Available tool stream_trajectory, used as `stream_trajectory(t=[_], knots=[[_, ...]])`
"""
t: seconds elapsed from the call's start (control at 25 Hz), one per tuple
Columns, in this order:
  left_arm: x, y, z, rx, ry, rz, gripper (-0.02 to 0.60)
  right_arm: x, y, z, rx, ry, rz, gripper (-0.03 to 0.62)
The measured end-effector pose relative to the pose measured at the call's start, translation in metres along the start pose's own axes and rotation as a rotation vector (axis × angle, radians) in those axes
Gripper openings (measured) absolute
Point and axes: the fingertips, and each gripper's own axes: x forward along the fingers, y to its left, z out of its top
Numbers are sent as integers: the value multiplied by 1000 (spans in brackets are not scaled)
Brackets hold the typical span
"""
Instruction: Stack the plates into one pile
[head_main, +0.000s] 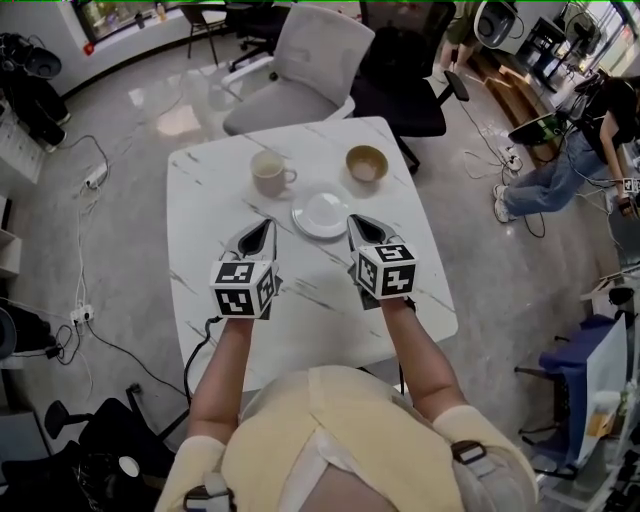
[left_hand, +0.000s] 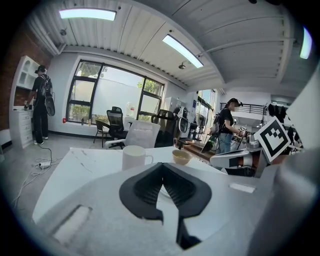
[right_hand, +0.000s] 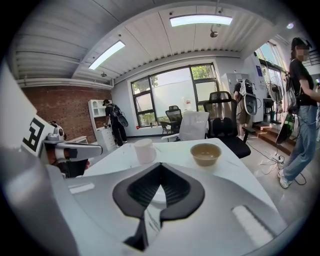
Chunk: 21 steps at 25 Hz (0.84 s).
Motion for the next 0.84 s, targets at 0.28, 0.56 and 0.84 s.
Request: stream_trajectory(t=[0.28, 0.56, 0.84], knots=[[-2, 2, -3, -2, -6, 16, 0, 2, 4, 1, 11, -3, 5, 0], [1, -6, -7, -19, 10, -19, 0, 3, 8, -2, 20, 4, 20, 2], [2, -3, -8, -11, 20, -29, 2, 7, 10, -7, 34, 11, 31, 0]])
